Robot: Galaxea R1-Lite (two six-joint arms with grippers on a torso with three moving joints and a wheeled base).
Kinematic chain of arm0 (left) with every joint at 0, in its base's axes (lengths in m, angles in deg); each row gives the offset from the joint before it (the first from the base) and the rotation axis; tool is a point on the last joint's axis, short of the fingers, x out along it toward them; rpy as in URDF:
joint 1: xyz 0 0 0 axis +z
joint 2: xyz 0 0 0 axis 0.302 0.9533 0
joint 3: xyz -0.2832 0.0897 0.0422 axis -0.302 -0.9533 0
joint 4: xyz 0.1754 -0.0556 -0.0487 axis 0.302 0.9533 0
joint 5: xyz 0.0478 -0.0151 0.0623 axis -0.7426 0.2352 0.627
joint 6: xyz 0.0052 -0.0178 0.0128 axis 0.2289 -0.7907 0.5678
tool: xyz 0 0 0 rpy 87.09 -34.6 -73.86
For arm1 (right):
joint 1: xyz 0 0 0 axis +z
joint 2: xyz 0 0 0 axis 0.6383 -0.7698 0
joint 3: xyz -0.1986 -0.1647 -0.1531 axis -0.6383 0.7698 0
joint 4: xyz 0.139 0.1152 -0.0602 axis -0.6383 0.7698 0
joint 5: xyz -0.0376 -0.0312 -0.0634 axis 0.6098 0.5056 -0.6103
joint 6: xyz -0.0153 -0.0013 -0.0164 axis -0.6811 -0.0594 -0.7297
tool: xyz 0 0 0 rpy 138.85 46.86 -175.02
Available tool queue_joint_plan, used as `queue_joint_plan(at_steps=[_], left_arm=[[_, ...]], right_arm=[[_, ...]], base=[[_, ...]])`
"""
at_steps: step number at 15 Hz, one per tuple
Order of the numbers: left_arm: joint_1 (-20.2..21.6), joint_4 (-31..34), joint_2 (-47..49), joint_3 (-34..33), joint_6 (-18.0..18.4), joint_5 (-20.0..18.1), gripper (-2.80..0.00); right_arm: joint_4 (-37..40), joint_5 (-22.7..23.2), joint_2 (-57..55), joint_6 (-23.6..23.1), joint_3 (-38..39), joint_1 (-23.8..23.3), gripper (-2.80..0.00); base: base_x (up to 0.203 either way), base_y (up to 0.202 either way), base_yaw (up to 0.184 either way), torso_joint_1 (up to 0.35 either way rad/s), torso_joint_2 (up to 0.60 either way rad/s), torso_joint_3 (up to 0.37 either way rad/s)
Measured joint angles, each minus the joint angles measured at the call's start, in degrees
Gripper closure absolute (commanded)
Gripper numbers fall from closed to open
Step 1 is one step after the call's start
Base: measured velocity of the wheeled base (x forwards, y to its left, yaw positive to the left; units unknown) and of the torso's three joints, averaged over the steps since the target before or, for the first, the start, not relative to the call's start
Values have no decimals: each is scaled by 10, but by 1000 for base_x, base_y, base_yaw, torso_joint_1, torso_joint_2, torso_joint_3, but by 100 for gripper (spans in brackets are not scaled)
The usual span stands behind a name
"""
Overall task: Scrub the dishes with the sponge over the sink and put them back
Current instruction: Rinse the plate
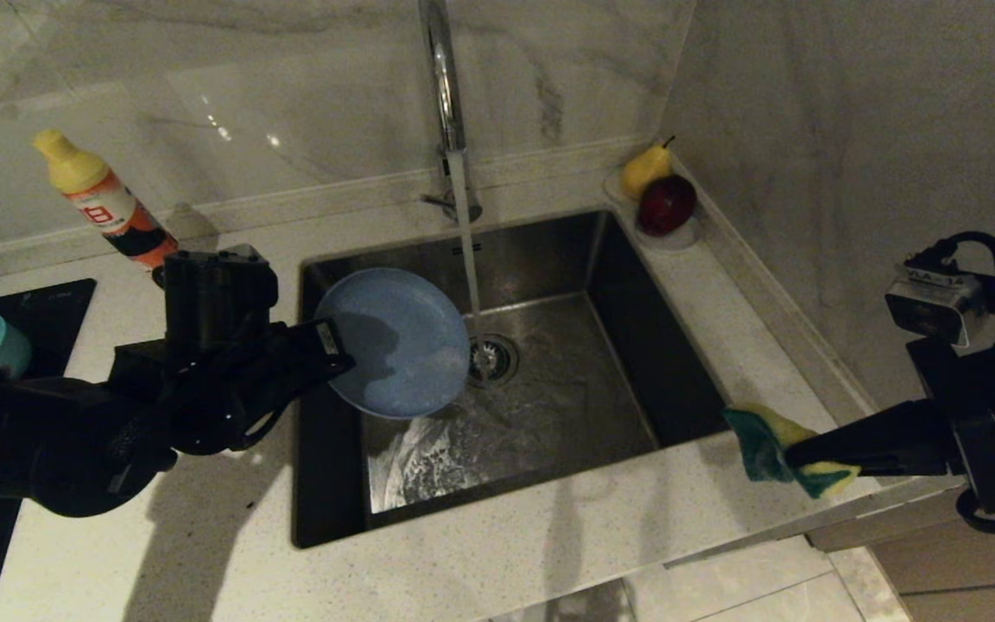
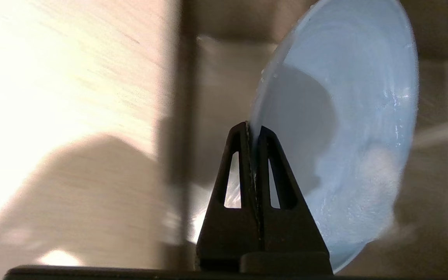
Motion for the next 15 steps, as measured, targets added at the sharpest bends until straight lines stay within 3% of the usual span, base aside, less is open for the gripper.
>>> queue_joint_plan(at_steps=[5, 15], left_arm=[[36, -46, -57, -35, 72, 13, 0], [59, -278, -62, -85, 349, 14, 0]], right_arm=[[2, 0, 12, 4, 27, 4, 0], [1, -1, 21, 1, 41, 11, 0]], base=[[0, 0, 0, 0, 0, 0], [0, 0, 0, 0, 0, 0]])
